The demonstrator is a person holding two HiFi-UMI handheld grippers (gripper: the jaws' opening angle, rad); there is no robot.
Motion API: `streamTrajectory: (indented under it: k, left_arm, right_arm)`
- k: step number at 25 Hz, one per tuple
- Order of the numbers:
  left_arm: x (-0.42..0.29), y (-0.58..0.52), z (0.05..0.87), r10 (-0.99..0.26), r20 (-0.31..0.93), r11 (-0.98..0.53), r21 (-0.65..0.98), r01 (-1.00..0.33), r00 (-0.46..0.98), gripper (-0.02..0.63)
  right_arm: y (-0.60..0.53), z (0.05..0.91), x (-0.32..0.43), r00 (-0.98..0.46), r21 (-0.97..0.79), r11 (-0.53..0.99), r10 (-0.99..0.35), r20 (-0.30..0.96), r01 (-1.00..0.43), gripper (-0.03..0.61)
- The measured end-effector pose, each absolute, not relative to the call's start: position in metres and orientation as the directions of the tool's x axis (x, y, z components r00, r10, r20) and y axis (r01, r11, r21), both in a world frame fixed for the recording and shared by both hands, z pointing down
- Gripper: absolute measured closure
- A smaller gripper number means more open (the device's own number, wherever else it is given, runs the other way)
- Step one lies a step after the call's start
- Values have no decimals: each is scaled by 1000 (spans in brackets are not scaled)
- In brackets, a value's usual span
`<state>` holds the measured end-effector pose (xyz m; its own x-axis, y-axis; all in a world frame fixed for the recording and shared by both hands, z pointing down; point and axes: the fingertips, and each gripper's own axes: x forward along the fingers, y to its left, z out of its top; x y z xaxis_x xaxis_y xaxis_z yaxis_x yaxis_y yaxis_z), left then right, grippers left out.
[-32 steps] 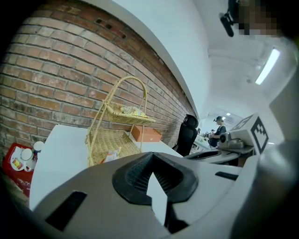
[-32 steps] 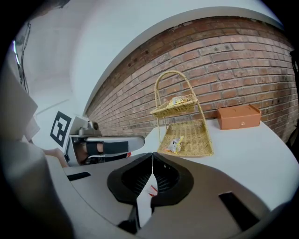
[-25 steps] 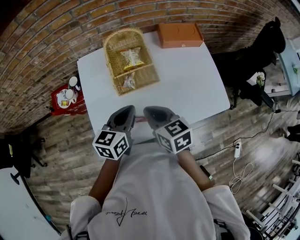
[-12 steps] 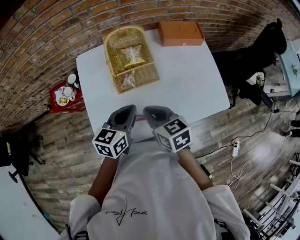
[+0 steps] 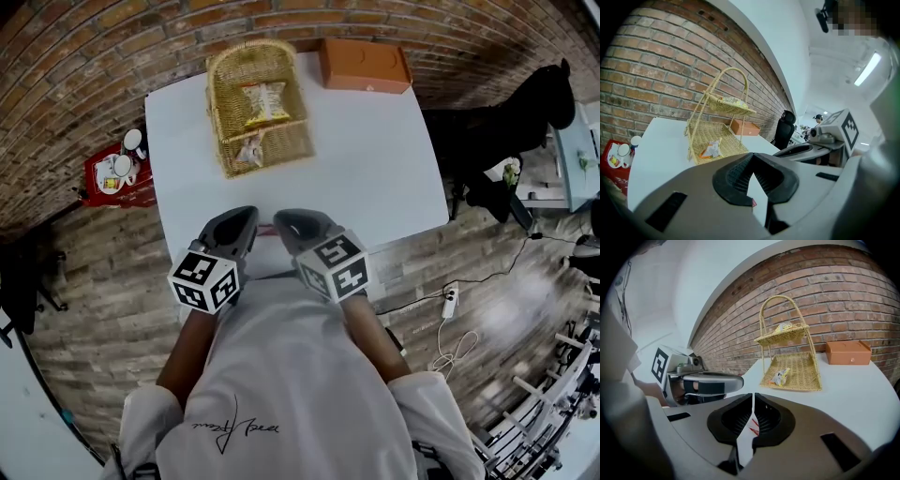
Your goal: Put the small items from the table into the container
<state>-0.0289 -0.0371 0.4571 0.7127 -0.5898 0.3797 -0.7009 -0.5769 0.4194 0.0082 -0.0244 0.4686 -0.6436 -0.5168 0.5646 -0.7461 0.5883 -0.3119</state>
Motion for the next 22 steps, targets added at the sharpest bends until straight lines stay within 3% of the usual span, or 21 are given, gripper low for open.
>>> streamTrajectory:
  k: [19, 22]
  left_arm:
    - [-42, -26, 463, -639, 375, -519, 435, -736, 672, 604]
    - [-46, -25, 460, -653, 363, -508, 442, -739, 665, 604]
  right_arm:
    - [2, 532, -5, -632, -216, 791, -258, 730, -572, 554]
    - [9, 544, -7, -630, -232, 808, -208, 748, -542, 492]
